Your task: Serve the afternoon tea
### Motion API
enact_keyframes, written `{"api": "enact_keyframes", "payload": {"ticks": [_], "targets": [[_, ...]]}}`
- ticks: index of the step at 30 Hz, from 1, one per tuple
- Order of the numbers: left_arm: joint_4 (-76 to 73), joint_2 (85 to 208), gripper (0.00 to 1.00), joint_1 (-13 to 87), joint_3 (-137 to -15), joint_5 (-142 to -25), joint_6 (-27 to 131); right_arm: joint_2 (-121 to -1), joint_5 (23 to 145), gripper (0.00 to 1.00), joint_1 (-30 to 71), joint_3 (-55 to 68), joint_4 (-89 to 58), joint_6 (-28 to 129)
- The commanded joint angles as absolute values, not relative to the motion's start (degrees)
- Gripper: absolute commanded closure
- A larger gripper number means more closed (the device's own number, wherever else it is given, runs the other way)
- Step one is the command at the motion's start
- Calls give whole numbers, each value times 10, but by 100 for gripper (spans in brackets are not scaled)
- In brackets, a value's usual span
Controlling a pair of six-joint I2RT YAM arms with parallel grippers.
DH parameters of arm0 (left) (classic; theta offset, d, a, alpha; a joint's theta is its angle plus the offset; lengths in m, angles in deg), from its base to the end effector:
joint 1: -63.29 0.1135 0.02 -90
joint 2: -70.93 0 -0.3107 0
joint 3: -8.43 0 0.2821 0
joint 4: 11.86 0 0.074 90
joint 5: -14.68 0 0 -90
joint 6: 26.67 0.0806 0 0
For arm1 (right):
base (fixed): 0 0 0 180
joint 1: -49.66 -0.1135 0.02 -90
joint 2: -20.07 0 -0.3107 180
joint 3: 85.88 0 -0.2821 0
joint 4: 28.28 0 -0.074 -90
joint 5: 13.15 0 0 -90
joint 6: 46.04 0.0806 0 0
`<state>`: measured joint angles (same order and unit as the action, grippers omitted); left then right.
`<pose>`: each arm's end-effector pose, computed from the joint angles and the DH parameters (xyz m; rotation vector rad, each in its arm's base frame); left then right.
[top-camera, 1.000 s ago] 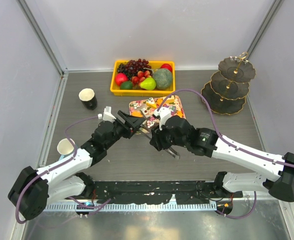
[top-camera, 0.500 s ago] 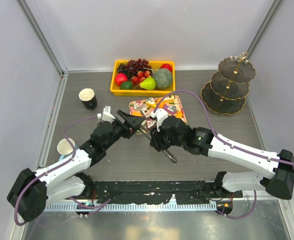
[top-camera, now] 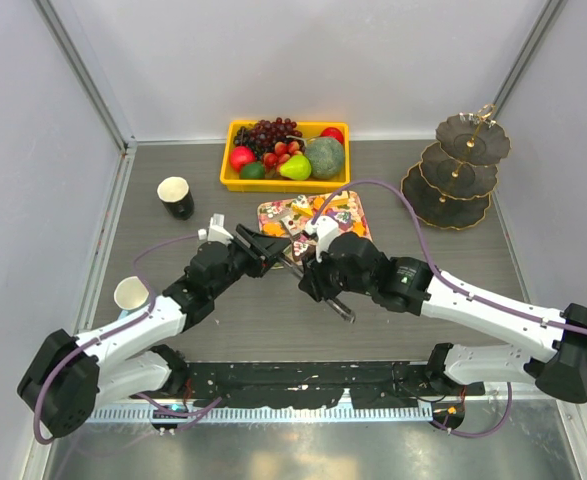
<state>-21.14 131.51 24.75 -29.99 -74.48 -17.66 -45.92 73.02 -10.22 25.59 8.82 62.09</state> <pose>0.2192 -0.1731 0.2433 -0.7557 1.9125 -1.4087 0.1565 0.2590 0.3222 -0.7680 2.1252 0.6885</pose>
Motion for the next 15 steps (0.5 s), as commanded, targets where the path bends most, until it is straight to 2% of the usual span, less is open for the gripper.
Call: {"api": "enact_keyframes", "payload": {"ticks": [1,2,4,15], "targets": [[-262,1318,67,249,-308,-750,-194,-448,736,62,-104,261,56,627],[-267,1318,83,248,-303,-749,-201,-450,737,61,-104,262,54,627],[-282,1322,100,247,-295,-748,-216,-452,737,58,-103,264,54,626],[-318,1341,100,243,-286,-749,-253,-478,736,55,-106,264,75,618]]}}
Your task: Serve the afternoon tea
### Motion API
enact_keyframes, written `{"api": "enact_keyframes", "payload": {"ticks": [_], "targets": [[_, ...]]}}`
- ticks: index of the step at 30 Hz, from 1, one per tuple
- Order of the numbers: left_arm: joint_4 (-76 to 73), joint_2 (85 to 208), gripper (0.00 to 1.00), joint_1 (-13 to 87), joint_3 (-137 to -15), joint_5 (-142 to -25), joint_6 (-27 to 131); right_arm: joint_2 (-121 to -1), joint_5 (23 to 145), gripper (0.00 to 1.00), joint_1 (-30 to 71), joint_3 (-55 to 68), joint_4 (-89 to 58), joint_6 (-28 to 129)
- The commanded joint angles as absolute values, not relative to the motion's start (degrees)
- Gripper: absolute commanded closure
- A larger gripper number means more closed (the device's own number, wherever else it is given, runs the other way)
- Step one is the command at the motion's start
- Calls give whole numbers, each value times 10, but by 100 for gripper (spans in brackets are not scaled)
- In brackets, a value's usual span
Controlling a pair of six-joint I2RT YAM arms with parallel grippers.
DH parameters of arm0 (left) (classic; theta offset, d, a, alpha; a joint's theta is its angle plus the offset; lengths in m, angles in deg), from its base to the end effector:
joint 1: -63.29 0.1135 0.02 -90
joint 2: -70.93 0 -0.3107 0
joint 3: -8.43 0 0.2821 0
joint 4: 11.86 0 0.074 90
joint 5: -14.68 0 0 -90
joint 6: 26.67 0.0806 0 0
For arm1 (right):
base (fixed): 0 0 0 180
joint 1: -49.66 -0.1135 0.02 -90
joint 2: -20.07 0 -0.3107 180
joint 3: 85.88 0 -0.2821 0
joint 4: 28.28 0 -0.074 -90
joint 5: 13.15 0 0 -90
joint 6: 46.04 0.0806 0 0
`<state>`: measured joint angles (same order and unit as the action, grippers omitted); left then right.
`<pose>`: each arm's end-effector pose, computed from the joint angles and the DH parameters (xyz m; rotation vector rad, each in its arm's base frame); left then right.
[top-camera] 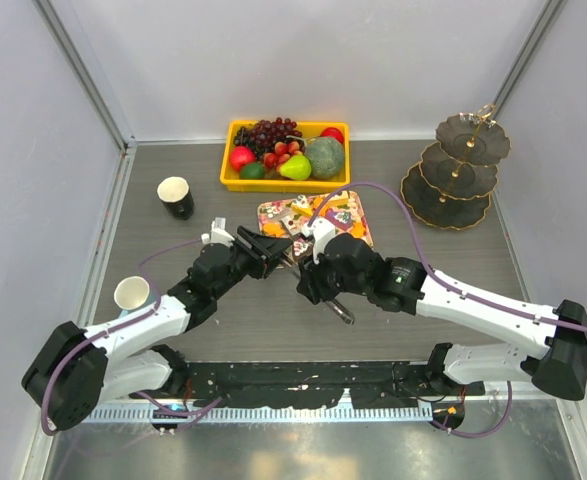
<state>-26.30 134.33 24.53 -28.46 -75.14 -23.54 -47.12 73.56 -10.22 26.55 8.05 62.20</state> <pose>0.2220 -0.1779 0.2331 -0.8486 1.8946 -1.4920 0.1579 0.2630 0.3111 -0.7812 2.1485 0.6837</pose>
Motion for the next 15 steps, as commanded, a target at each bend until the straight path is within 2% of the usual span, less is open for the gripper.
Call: {"api": "enact_keyframes", "payload": {"ticks": [1,5,9,12,15], "targets": [[-318,1340,100,243,-286,-748,-252,-478,734,55,-106,263,77,618],[-312,1335,100,243,-287,-744,-248,-478,731,56,-105,264,80,617],[-307,1333,100,243,-287,-746,-241,-473,731,60,-105,258,83,616],[-289,1326,67,243,-288,-744,-227,-466,728,63,-105,251,91,609],[-258,1304,46,244,-286,-730,-206,-460,728,63,-106,245,103,605]]}}
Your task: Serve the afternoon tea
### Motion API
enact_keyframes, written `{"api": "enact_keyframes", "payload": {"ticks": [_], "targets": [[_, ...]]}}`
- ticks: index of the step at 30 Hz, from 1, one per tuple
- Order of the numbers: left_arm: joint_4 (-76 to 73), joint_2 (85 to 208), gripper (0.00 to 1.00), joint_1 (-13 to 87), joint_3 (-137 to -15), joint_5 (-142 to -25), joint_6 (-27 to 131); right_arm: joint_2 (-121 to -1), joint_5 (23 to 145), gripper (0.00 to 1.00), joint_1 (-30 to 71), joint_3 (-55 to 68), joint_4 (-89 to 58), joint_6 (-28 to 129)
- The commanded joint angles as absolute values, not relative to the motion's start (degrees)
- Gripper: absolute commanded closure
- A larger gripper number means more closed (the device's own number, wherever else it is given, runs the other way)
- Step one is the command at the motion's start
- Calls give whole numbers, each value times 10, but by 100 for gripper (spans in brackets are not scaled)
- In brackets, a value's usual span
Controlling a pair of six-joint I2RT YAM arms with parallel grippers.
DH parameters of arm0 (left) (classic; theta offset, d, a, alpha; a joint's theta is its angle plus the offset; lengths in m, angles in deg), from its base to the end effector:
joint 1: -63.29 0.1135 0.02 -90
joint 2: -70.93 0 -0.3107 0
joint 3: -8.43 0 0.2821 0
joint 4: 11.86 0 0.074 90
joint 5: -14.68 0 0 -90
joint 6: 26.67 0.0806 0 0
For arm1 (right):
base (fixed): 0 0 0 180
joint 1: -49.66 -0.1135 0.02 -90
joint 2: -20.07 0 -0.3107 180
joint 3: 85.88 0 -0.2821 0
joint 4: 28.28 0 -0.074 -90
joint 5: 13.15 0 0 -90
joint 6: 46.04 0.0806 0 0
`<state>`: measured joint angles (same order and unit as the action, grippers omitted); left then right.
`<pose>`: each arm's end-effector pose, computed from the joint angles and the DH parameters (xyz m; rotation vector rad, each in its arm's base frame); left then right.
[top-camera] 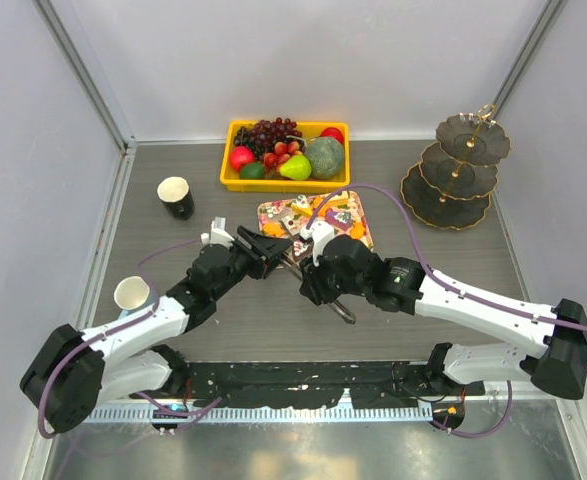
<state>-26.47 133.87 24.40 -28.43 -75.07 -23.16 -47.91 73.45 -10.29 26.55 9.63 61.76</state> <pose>0.2209 -0.1777 0.2354 -0.8361 1.8865 -1.4968 0.1578 0.2632 0.3037 -0.8044 2.1802 0.6526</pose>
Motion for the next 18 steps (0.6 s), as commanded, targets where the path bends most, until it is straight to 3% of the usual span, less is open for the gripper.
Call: {"api": "enact_keyframes", "payload": {"ticks": [1,3,7,12,16,18], "targets": [[-243,1290,40,245,-287,-724,-197,-455,726,63,-106,245,105,603],[-200,1265,29,254,-293,-716,-173,-447,723,63,-106,245,111,601],[-69,1200,17,286,-325,-690,-97,-437,718,62,-103,238,129,592],[99,1085,10,353,-372,-639,37,-440,718,58,-81,228,165,581],[189,1000,1,368,-448,-558,234,-443,705,54,-57,216,188,571],[200,978,1,368,-474,-529,322,-441,697,53,-39,215,199,566]]}}
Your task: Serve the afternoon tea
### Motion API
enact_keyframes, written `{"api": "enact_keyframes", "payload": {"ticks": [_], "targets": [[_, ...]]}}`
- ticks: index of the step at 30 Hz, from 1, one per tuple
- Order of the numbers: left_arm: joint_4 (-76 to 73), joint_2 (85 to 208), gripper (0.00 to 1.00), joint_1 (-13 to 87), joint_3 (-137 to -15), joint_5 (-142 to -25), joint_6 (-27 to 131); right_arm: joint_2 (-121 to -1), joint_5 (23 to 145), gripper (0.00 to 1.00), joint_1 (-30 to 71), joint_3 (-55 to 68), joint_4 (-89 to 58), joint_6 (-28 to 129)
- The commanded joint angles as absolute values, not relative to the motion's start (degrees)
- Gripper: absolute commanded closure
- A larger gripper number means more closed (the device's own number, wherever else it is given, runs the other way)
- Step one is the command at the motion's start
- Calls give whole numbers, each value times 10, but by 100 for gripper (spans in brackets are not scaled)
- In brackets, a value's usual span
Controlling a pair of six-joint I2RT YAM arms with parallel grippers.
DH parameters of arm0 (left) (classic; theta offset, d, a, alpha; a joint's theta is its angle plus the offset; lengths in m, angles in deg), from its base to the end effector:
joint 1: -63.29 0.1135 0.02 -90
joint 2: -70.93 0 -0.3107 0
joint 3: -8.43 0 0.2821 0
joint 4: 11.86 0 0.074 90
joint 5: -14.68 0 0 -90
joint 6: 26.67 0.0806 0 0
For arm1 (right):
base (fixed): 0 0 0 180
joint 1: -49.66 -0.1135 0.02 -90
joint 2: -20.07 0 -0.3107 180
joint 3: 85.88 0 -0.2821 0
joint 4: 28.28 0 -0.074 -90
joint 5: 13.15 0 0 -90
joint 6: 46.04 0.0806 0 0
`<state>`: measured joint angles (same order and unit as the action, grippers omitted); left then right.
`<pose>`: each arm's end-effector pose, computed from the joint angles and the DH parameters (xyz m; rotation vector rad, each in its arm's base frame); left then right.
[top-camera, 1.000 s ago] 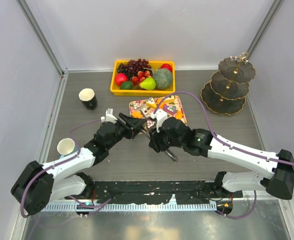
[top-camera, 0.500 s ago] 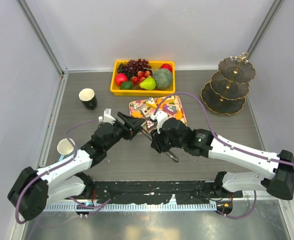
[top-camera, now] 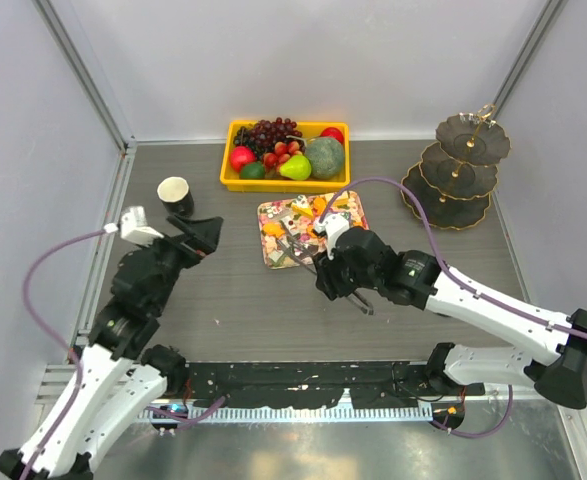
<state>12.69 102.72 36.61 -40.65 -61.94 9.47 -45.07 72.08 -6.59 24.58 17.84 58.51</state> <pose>0.1660 -0.0626 0.3418 -0.5899 1.6669 -0.8438 0.1644 0.2339 0.3144 -0.7974 2.2173 0.5316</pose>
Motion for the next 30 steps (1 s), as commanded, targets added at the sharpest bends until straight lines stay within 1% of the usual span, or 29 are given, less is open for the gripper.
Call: {"api": "enact_keyframes", "payload": {"ticks": [1,5,9,13,17,21,30], "targets": [[198,970,1,368,-484,-521,362,-442,694,52,-20,212,206,564],[191,966,1,368,-524,-519,499,-446,689,49,31,212,236,556],[208,996,1,368,-564,-542,580,-462,673,47,75,212,264,542],[229,1024,1,367,-573,-582,605,-479,661,46,111,208,274,529],[220,1009,1,368,-533,-581,610,-494,669,45,136,209,272,511],[195,990,1,368,-503,-569,625,-510,682,41,141,208,268,506],[187,1000,1,368,-491,-541,631,-523,712,36,142,234,245,509]]}}
